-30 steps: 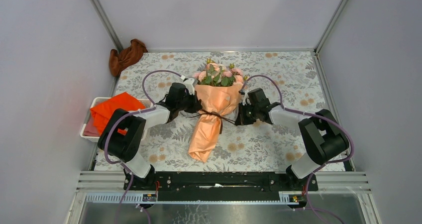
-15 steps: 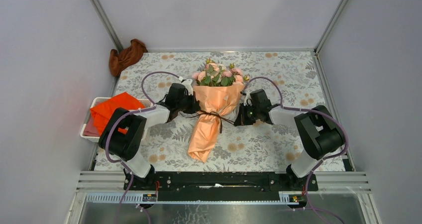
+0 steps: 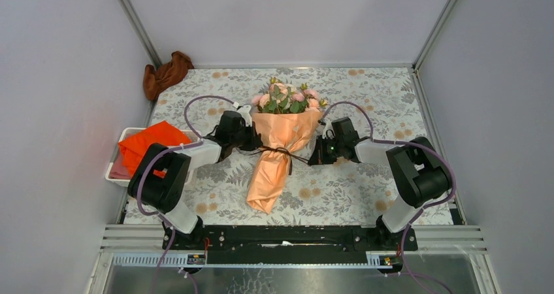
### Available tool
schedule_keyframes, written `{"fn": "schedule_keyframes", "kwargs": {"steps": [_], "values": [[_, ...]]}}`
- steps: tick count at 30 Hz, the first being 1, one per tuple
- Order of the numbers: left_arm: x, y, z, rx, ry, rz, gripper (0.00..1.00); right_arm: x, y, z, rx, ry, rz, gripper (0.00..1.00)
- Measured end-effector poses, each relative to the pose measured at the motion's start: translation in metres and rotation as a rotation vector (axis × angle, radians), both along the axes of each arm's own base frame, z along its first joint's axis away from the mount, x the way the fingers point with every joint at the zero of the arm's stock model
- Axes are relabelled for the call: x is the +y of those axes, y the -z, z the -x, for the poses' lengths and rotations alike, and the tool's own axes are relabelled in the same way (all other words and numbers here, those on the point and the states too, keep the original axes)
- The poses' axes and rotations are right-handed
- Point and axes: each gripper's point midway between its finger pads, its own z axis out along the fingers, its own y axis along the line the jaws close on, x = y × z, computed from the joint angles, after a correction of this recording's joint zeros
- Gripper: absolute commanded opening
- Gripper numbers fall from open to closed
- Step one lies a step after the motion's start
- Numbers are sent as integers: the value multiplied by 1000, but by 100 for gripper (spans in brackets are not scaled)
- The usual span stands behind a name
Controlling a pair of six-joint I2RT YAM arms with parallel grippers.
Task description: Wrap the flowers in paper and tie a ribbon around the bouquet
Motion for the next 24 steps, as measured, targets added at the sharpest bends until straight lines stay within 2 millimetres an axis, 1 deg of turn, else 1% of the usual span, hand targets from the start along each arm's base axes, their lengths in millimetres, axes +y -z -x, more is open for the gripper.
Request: {"fn": "schedule_keyframes", "kwargs": {"steps": [2, 4, 5, 7, 9, 10, 11, 12, 13, 14, 15, 17, 19, 21, 24], "values": [[-1, -2, 5, 12, 0, 22, 0, 0, 0, 1, 4, -4, -1, 16], [-4, -4, 13, 35, -4, 55, 0, 0, -2, 3, 13, -10, -11, 30], [-5, -5, 17, 51, -7, 74, 0, 0, -3, 4, 18, -12, -16, 35], [-8, -6, 28, 87, -14, 112, 0, 1, -11, 6, 10, -23, -36, 43], [-11, -6, 37, 115, -20, 140, 0, 2, -24, 5, -18, -34, -55, 47], [-12, -5, 42, 130, -24, 150, 7, 1, -32, 6, -31, -41, -59, 49], [-12, -4, 46, 142, -27, 156, 17, 1, -41, 6, -49, -47, -59, 52], [-13, -3, 50, 158, -35, 164, 27, -1, -51, 6, -73, -51, -56, 55], [-13, -1, 54, 173, -45, 173, 42, -3, -61, 4, -100, -49, -51, 60], [-12, -1, 57, 179, -48, 175, 52, -4, -69, 3, -123, -47, -47, 65], [-12, -1, 59, 187, -56, 183, 60, -8, -78, 1, -153, -38, -33, 67], [-12, -6, 62, 190, -71, 199, 69, -17, -93, -2, -208, -7, -4, 70], [-11, -14, 62, 174, -83, 210, 74, -29, -104, -6, -253, 41, 35, 73], [-8, -22, 63, 152, -92, 216, 80, -45, -111, -12, -292, 107, 78, 77], [2, -38, 66, 105, -124, 229, 92, -75, -120, -21, -351, 247, 151, 83]]}}
